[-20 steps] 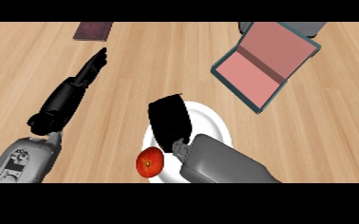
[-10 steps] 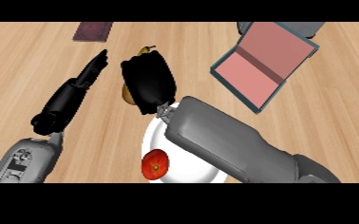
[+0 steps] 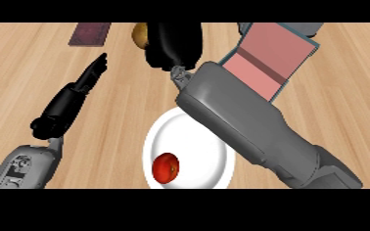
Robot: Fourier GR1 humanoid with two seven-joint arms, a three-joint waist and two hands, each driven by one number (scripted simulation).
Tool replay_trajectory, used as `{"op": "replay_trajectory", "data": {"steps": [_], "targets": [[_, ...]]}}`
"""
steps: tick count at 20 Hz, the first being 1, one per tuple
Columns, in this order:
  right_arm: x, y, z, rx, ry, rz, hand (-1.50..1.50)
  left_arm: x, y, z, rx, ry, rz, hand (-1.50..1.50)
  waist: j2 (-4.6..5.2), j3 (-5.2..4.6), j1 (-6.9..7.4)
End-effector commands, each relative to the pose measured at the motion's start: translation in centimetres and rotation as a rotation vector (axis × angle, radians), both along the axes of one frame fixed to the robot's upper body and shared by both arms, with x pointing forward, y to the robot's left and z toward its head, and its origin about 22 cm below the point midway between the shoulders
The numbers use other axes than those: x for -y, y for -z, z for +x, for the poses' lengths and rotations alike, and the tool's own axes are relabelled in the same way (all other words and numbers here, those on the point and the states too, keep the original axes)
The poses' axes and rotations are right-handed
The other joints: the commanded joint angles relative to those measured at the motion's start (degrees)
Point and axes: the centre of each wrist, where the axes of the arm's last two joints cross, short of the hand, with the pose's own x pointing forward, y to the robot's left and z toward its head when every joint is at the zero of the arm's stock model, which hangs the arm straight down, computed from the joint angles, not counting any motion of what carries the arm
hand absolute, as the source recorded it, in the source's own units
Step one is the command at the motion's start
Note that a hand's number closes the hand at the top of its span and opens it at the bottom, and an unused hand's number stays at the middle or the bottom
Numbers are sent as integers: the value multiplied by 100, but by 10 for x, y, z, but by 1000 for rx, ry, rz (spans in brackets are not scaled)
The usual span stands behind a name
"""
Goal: Pick the pear from the plate and place it in the cardboard box
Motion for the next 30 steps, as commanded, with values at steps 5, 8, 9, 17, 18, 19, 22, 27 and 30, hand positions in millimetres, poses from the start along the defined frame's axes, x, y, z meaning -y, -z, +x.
{"op": "replay_trajectory", "data": {"steps": [5, 8, 9, 17, 18, 19, 22, 27, 30], "targets": [[59, 4, 50, 21, 217, 104, 150, -3, -11, -1, 12, -15, -13, 0, 15, 1, 6], [93, -34, 63, 22, 255, 83, 150, -24, -2, -9, -2, 5, 8, 0, -4, 0, -16], [109, -16, 75, -1, 277, 14, 150, -11, 2, 3, -2, -1, 4, 0, 27, -1, -28], [167, 13, 95, -418, 242, -60, 150, 5, -8, 3, 10, -16, -3, 0, 24, 2, -27], [186, 8, 99, -442, 230, -65, 150, 10, -3, -1, 11, -5, -9, 0, 28, 2, -7], [187, 9, 100, -454, 237, -92, 150, 14, -2, 0, 24, -14, -1, 0, 17, 1, -20], [218, 26, 98, -541, 198, -114, 150, 11, 11, 1, 7, -19, -21, 0, 7, 1, -94], [240, 27, 109, -697, 201, -135, -150, 0, 1, 2, -8, -8, 1, 0, 23, 1, 7], [253, 42, 106, -695, 65, -98, -150, 4, 0, -10, 21, 1, -4, 0, 20, 4, 43]]}}
